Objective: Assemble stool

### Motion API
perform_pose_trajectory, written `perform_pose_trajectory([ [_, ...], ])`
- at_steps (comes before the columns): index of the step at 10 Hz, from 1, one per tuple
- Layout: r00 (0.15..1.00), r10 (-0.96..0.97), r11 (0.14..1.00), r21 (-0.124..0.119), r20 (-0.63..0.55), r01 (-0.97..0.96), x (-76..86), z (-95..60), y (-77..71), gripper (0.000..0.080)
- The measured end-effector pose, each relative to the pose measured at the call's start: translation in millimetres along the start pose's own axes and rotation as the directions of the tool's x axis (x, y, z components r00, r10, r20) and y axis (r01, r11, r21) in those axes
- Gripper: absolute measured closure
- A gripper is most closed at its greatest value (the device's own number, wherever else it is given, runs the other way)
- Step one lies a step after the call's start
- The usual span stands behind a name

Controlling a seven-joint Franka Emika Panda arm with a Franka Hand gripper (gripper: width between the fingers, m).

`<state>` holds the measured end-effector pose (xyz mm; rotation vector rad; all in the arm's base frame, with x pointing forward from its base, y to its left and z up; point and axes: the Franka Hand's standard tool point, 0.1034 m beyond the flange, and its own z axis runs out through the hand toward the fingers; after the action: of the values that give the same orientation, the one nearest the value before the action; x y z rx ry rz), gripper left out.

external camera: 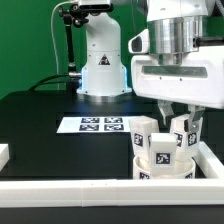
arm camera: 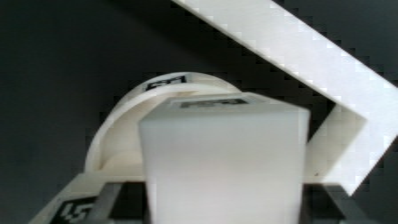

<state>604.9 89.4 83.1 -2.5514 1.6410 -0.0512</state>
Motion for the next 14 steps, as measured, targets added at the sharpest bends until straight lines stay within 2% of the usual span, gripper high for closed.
perform_pose_trajectory([
  [3, 0.983, 0.181, 0.983, 0.005, 0.009, -0.181, -0.8, 0.2, -0.4, 0.0459],
  [4, 0.958, 0.286, 0.958, 0.019, 0.025, -0.287, -0.4, -0.2, -1.8, 0.0459],
  [6, 0.9, 0.434, 0.9, 0.024, 0.044, -0.435, -2.1, -0.1, -3.4, 0.0459],
  [8, 0.833, 0.551, 0.832, 0.042, 0.057, -0.553, -4.1, 1.2, -5.2, 0.0459],
  [12, 0.551, 0.828, 0.552, 0.022, 0.105, -0.833, -8.0, 2.0, -8.9, 0.0459],
  [14, 0.497, 0.86, 0.499, 0.01, 0.12, -0.866, -9.0, 1.9, -9.5, 0.0459],
])
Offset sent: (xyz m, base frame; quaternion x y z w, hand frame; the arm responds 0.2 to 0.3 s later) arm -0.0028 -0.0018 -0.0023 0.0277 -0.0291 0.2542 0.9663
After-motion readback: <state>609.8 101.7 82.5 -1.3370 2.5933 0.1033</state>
